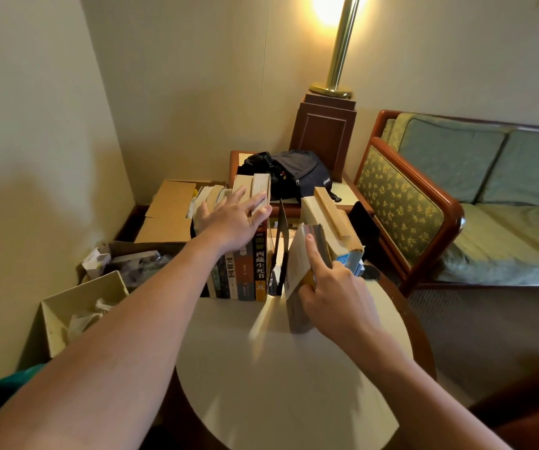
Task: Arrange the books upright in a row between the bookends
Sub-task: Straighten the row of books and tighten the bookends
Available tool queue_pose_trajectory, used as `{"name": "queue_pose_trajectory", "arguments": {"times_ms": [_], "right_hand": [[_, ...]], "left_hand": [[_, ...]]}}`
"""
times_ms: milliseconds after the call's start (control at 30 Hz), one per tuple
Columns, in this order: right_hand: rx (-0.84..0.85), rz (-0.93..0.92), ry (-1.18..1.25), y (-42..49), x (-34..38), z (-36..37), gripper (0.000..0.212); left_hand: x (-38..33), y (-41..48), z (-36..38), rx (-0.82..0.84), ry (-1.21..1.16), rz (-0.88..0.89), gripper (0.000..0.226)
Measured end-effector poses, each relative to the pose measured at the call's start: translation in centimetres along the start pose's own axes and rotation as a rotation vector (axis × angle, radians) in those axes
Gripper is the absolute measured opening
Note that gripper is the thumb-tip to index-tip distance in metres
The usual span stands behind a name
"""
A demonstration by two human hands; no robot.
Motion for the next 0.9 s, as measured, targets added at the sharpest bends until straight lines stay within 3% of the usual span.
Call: {"name": "queue_pose_trajectory", "arguments": {"times_ms": [300,433,900], "right_hand": [[0.093,-0.093,0.003,-4.1,-0.2,-2.3,0.068],[0.031,-0.182,0.031,-4.4,1.3,-2.5,0.068],[-0.123,-0.238,0.006,-2.6,2.4,-3.9,0.068]], "left_hand": [[0.0,0.3,0.0,0.008,-0.02,0.002,0.06],[0.0,0.3,-0.1,0.022,-0.043,0.001,0.057],[0.7,0.2,0.0,-0.01,-0.056,0.013,0.058]]}}
Point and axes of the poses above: each hand's wrist, its own y-axis towards the middle knuckle, its own z-axis out of the palm, x = y × z, the point moved 2 cm from there along y, towards the middle knuckle, and after that the axes turned 13 degrees about y, right-handed, at the moved point
